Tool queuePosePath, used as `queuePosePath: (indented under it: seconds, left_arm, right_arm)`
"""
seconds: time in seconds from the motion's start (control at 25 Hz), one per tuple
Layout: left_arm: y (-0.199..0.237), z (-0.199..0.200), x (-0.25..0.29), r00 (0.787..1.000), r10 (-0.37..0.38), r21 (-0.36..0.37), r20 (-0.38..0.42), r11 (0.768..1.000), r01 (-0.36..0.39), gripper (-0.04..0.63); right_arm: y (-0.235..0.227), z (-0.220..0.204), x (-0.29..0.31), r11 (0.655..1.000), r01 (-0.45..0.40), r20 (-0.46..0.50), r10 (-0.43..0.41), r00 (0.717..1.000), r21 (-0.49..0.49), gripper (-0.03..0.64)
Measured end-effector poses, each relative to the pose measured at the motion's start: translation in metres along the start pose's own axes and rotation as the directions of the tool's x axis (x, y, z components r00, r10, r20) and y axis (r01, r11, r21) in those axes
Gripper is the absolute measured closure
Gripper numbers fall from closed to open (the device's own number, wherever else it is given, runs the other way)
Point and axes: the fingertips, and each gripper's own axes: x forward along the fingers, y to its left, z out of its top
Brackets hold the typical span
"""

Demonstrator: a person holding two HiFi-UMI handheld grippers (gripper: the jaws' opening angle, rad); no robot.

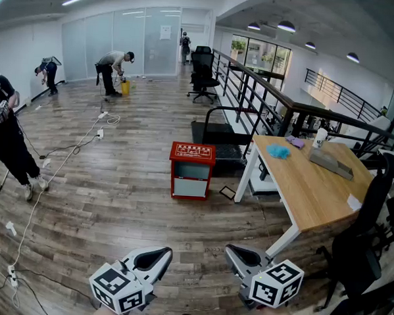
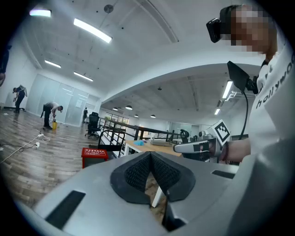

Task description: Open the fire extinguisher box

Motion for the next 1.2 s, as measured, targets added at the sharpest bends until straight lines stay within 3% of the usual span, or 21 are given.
queuePosePath:
  seconds: [0.36,0.84,1.2]
  left_arm:
    - [0.007,0.0,-0.005,1.0,0.006,-0.011,0.002,1.0,-0.006,0.589]
    - [0.033,-0.004,-0.023,1.0,-0.022,0.006,-0.017,1.0,0.022,0.589]
    - [0.046,-0.021,-0.018,0.998,-0.058,-0.034,-0.034,0.998,0.057,0.589]
  right_arm:
    - [0.003,0.001,0.007,1.0,-0.004,-0.002,0.004,1.0,0.007,0.607]
    - [0.033,0.006,0.033,0.993,-0.094,0.104,0.087,0.991,0.073,0.606]
    - [0.029,-0.013,0.044,1.0,-0.008,0.023,0.007,1.0,0.016,0.606]
